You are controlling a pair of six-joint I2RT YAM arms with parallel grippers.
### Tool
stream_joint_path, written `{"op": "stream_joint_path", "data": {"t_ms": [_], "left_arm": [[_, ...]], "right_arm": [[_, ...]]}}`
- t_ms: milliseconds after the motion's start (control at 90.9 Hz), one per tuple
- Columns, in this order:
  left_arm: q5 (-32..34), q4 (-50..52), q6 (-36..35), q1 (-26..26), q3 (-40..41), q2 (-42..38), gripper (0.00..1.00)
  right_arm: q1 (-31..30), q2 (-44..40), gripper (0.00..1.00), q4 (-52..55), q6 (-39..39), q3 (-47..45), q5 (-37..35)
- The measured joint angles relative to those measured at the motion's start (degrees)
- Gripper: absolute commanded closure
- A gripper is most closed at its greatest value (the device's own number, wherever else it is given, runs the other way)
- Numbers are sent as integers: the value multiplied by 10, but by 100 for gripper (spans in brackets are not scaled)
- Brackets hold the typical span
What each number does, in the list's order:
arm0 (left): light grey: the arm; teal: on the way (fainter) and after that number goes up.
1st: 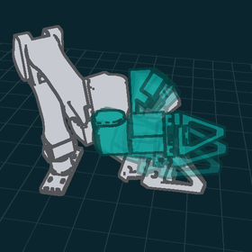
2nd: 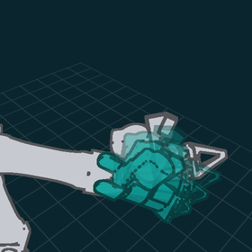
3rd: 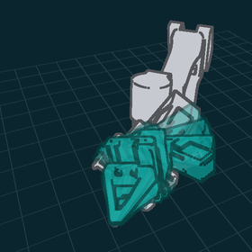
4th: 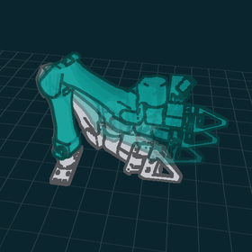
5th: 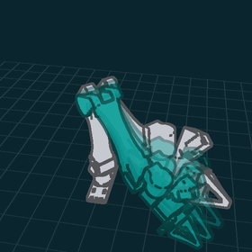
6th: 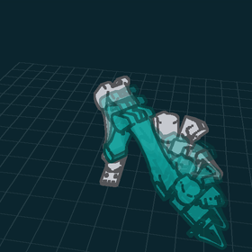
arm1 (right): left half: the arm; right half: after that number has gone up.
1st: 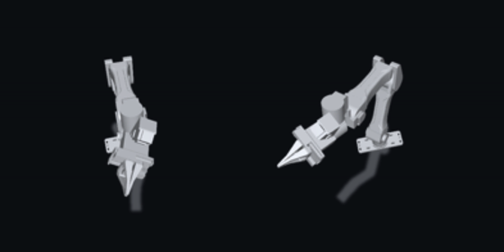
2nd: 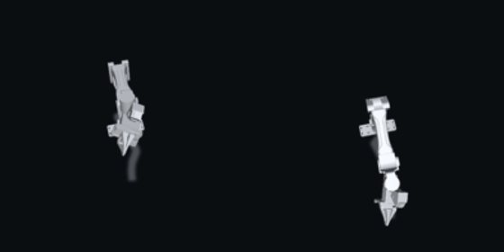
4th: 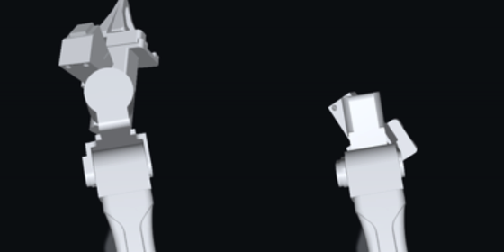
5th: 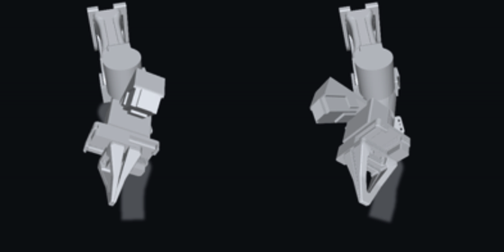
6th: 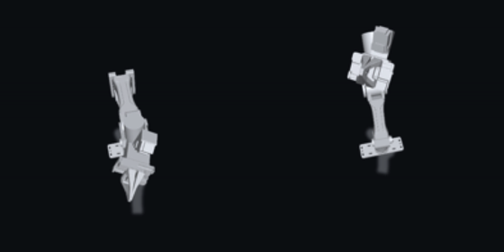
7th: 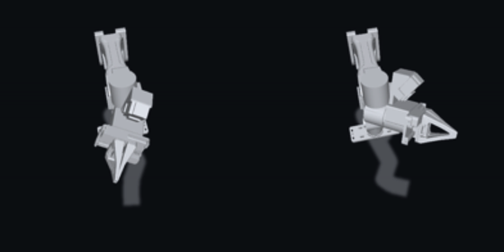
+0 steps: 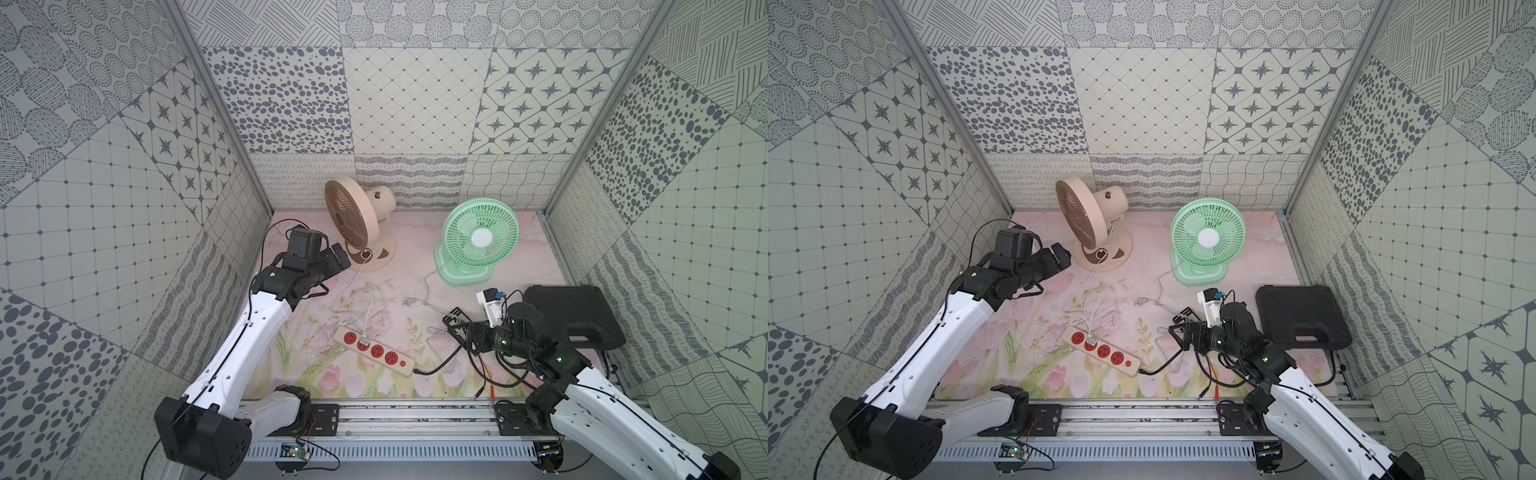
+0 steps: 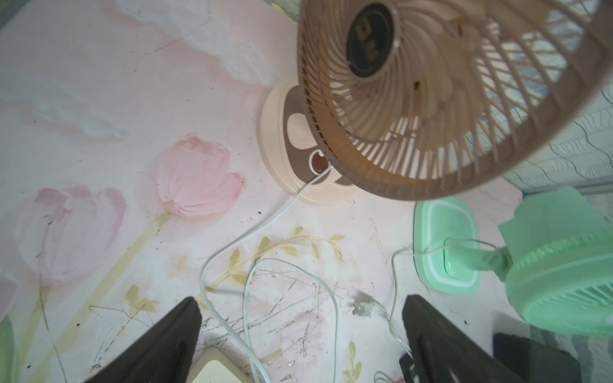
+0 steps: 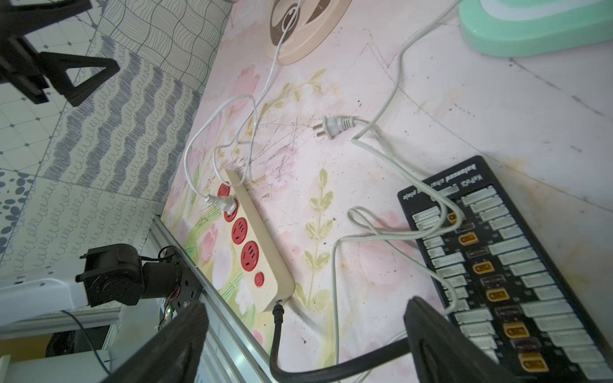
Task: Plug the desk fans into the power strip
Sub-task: Place the power cord at the center of the board, then pick up the plug from the center of the board.
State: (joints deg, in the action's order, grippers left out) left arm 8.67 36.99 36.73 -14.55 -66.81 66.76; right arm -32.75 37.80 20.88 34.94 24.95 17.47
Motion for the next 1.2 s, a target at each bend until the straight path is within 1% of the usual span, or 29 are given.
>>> {"op": "stream_joint_path", "data": {"t_ms": [165, 275, 319, 495, 693, 880, 946, 1078, 1200], "left_arm": [[-9, 2, -36, -77, -6, -2, 1], [-14, 6, -64, -116, -13, 11, 0], [-18, 10, -76, -130, -17, 21, 2], [-52, 24, -122, -175, -37, 68, 15], [-87, 35, -165, -205, -78, 150, 27], [-107, 51, -201, -216, -120, 239, 38], [-109, 59, -212, -217, -137, 271, 46], [-113, 73, -228, -218, -163, 320, 57], [-113, 85, -238, -218, -178, 352, 69]], "right_arm": [[0, 0, 3, 15, 33, 23, -51], [5, -5, 3, 18, 48, 35, -64], [10, -11, 3, 18, 52, 37, -66], [31, -37, 3, 21, 49, 39, -66], [47, -63, 3, 23, 30, 39, -59], [49, -75, 3, 23, 17, 35, -45], [49, -82, 3, 25, 17, 29, -40], [49, -95, 3, 27, 15, 19, -31], [49, -104, 3, 27, 14, 14, -24]]}}
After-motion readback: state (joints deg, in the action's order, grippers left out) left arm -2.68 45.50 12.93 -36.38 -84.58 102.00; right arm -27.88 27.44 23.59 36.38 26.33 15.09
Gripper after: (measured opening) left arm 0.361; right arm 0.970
